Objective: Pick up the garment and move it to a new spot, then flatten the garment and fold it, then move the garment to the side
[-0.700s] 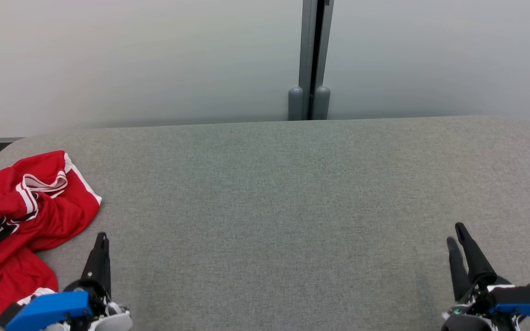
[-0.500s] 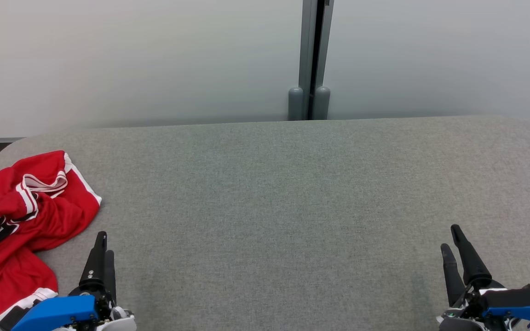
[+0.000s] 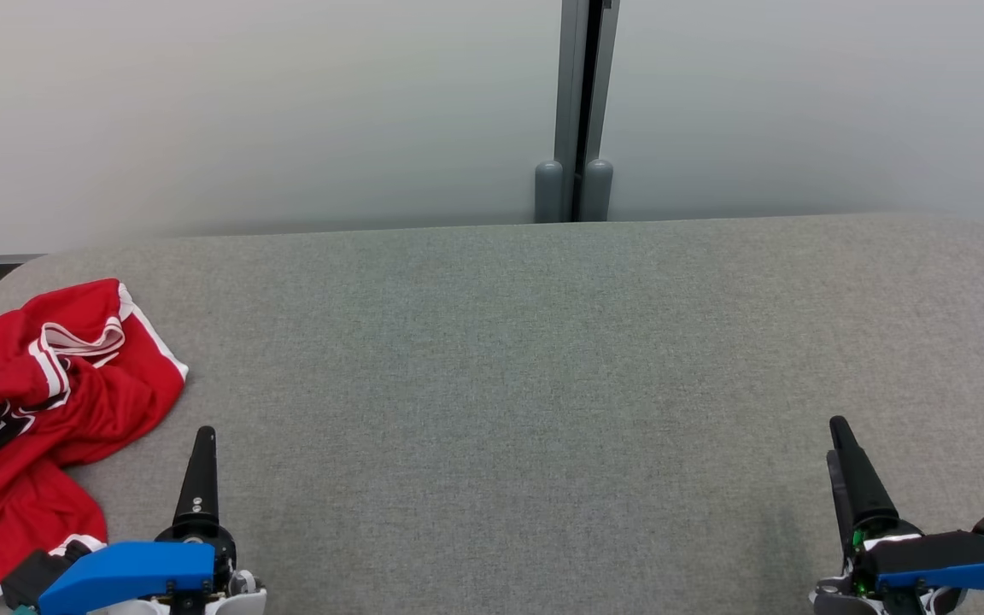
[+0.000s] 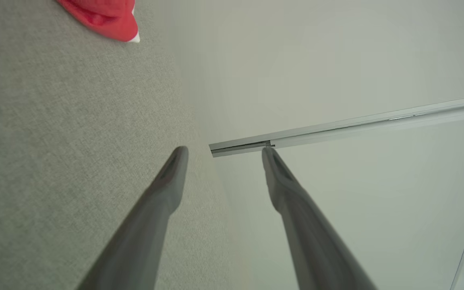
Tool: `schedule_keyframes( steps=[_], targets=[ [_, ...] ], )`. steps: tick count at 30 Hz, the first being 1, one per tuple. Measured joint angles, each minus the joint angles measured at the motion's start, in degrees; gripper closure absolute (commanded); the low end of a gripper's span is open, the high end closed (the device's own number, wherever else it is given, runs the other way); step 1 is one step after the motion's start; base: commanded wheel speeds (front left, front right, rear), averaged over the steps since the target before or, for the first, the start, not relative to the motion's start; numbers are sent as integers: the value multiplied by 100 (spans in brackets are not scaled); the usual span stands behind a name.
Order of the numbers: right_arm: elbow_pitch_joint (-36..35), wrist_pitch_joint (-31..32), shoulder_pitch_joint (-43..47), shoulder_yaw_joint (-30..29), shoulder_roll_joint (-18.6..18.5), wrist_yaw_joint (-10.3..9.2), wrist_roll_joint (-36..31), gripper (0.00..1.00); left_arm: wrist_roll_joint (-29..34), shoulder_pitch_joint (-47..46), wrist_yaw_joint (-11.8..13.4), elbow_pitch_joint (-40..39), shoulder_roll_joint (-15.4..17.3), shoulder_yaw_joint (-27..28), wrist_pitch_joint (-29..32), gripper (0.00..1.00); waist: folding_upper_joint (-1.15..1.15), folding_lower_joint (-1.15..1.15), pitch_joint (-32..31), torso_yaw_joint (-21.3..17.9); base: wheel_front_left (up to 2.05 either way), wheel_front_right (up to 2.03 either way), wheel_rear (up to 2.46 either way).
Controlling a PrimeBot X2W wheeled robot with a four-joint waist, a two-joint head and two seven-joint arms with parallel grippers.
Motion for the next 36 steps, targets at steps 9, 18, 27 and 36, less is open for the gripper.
schedule_keyframes(
  steps=[9, 18, 27, 36],
  targets=[
    [-20, -196, 3, 4, -1, 1, -1111, 0, 985, 57, 85, -33, 1, -179, -203, 0, 0, 0, 8, 2, 0, 0, 0],
    [10, -390, 12, -36, -2, 1, -2073, 0, 1886, 87, 103, -48, 5, -342, -396, 0, 0, 0, 3, 7, 0, 0, 0],
    [-64, -550, 33, -98, -7, 1, -3221, 0, 2591, 105, 154, -78, 11, -450, -556, 0, 0, 0, -11, 21, 0, 0, 0],
    [-170, -703, 83, -87, -7, 7, -3968, 0, 3355, 130, 190, -78, 14, -553, -712, 0, 0, 0, -15, 30, 0, 0, 0]
  ],
)
